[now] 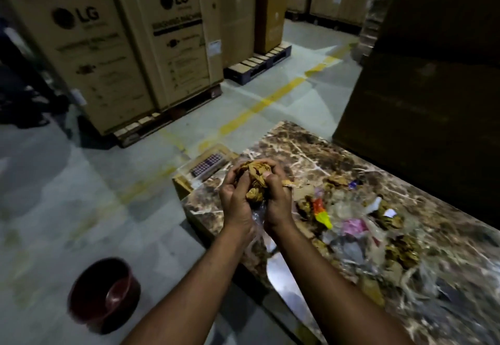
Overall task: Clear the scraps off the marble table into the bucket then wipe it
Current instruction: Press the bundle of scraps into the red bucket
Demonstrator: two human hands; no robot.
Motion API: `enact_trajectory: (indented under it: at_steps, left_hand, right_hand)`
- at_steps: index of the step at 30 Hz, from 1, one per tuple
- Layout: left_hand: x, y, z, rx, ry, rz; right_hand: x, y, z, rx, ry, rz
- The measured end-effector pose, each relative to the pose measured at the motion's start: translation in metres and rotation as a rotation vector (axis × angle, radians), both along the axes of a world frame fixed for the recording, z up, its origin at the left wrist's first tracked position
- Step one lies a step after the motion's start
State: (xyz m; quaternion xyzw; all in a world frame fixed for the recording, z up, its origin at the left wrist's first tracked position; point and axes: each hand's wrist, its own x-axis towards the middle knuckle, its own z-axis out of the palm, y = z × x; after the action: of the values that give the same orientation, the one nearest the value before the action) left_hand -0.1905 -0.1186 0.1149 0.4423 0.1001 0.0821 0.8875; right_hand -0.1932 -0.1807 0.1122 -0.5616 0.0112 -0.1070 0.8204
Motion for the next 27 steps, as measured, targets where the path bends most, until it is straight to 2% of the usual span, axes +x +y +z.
enact_trajectory:
  at_steps: [9,16,22,27]
  left_hand:
    - [-0.018,0.230,-0.031,-0.106,0.022,0.280]
    - [-0.041,0.403,-0.052,-0.093,0.059,0.507]
    - [-0.061,0.489,-0.087,-0.034,0.222,0.722]
    - [-0.058,0.540,-0.155,0.030,0.405,0.868]
  right_hand:
    - [-0.007,0.231,-0.019,-0.100,0.017,0.242]
    - [-0.019,0.404,-0.031,-0.141,0.061,0.427]
    - [-0.019,0.500,-0.073,-0.131,0.131,0.630]
    - [-0.006,0.558,-0.147,-0.181,0.178,0.717]
